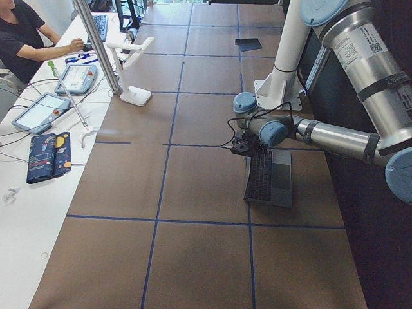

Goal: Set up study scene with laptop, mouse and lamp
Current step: 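Carry the open silver laptop with the left gripper onto the table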

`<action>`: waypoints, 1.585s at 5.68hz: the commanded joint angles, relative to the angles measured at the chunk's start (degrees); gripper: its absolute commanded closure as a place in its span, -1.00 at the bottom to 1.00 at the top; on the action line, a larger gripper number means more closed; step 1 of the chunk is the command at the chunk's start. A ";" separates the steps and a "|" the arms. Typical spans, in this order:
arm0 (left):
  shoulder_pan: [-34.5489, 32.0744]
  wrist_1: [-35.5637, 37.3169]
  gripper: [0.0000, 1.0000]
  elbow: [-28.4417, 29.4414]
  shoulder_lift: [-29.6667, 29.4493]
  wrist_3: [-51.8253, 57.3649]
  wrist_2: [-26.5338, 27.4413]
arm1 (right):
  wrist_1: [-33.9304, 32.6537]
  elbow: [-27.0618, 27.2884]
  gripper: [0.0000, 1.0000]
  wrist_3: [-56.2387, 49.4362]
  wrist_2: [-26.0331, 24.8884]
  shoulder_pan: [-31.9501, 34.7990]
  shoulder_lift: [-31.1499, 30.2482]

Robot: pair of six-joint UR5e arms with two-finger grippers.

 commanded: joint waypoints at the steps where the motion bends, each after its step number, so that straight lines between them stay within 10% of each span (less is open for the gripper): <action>1: -0.91 -0.29 1.00 -1.31 -1.73 -1.85 -0.34 | -0.08 0.01 -1.00 0.18 0.00 0.00 0.05; 5: -10.30 2.94 1.00 -1.33 -9.17 -0.89 -2.37 | -0.17 -0.60 -1.00 0.53 0.17 0.00 0.40; 9: -12.17 26.77 1.00 19.19 -55.88 -2.37 0.97 | -0.44 -0.86 -1.00 0.70 1.40 0.00 -0.65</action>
